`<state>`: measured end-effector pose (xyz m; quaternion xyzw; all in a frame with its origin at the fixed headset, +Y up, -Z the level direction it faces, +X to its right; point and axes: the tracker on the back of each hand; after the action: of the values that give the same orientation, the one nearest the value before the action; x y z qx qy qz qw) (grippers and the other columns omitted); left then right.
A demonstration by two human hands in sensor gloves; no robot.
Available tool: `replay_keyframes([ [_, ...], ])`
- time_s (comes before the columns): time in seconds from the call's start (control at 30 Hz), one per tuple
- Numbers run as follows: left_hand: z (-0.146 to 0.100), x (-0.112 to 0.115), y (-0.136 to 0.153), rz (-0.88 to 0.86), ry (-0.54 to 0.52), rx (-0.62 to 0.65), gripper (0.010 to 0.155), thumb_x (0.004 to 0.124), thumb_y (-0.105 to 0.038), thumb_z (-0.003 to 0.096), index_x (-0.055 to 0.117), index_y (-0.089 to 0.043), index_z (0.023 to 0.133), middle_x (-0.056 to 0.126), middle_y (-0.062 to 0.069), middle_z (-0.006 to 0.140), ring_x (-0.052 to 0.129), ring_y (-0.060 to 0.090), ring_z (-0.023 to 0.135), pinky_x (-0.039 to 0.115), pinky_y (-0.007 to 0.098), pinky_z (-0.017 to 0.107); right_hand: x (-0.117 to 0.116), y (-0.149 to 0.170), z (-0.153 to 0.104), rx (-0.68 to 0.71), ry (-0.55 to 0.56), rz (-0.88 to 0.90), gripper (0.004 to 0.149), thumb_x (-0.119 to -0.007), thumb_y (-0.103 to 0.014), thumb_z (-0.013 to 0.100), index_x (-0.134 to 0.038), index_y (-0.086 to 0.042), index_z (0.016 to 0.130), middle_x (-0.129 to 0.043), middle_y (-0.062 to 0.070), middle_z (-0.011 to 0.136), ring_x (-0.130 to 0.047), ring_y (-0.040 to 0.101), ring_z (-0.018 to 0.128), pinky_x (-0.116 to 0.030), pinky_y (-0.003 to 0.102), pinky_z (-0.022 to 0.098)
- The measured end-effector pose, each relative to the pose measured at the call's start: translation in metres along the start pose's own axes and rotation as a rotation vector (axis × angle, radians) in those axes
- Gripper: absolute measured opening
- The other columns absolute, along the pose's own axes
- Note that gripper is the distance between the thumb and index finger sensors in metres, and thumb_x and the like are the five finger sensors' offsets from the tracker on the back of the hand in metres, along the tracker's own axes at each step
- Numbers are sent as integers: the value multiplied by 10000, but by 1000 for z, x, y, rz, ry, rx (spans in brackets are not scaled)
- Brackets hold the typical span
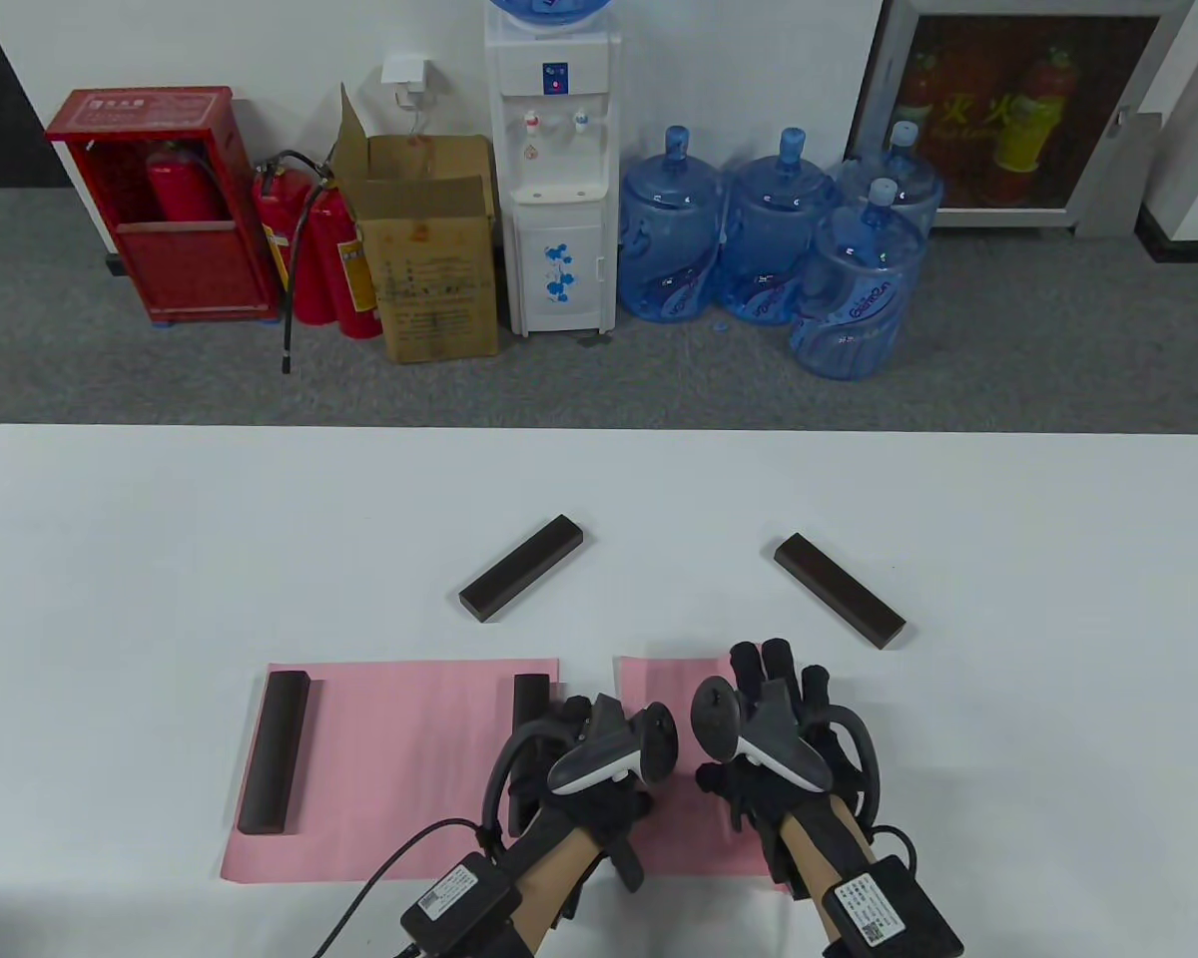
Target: Unroll papers and secure with paperweights
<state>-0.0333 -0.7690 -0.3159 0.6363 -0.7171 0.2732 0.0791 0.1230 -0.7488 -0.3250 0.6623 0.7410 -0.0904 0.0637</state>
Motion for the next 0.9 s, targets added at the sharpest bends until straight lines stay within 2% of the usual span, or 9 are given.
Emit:
replay_keyframes([
  [0.1,0,0,0,2,3,-1,713,712,-532,502,391,-372,1118,355,37,1247,307,449,1147,300,641,810,-3,9,1,-52,-39,-72,671,-894,-501,334,-726,-304,953,-52,33,1104,-34,358,1040,-185,634,759],
  [0.17,0,0,0,4,4,-1,717,710,-533,503,389,-367,1121,354,34,1247,310,447,1148,301,640,810,-4,17,2,-75,-91,-72,663,-911,-452,350,-706,-315,965,-29,36,1096,-15,362,1032,-183,632,758],
  [0.23,0,0,0,4,4,-1,717,709,-532,502,387,-367,1122,355,37,1247,314,447,1146,300,639,811,-5,23,1,-92,-96,-73,685,-915,-406,369,-665,-342,1003,-29,30,1094,-17,365,1033,-194,632,759],
  [0.37,0,0,1,5,2,-2,716,708,-533,501,388,-369,1120,353,34,1247,314,446,1146,300,638,811,-8,45,2,-155,-101,-90,653,-901,-418,372,-707,-328,990,-64,29,1102,-59,375,1044,-223,634,760],
  [0.6,0,0,1,6,0,1,715,709,-533,500,388,-372,1119,355,30,1247,313,445,1147,300,638,811,-20,104,4,-277,-133,15,645,-883,-414,383,-716,-274,991,-178,50,1126,-205,393,1072,-316,637,764],
  [0.73,0,0,1,8,1,0,716,707,-531,501,388,-368,1120,355,29,1246,312,444,1148,300,638,811,-30,137,3,-328,-140,86,663,-876,-408,387,-671,-286,1006,-217,54,1129,-248,390,1074,-349,632,762],
  [0.9,0,1,1,13,2,-2,713,704,-531,500,387,-372,1118,351,29,1247,315,445,1147,301,639,810,-36,165,2,-355,-140,179,652,-877,-384,396,-664,-300,1006,-246,56,1129,-273,392,1073,-361,632,760],
])
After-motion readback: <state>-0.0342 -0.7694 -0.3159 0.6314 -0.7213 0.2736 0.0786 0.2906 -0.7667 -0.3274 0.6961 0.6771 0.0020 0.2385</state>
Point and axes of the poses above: the tracker on the back of each hand, its own y axis roughly to the little-finger side, its own z axis roughly from the wrist to the fingertips, x = y × z
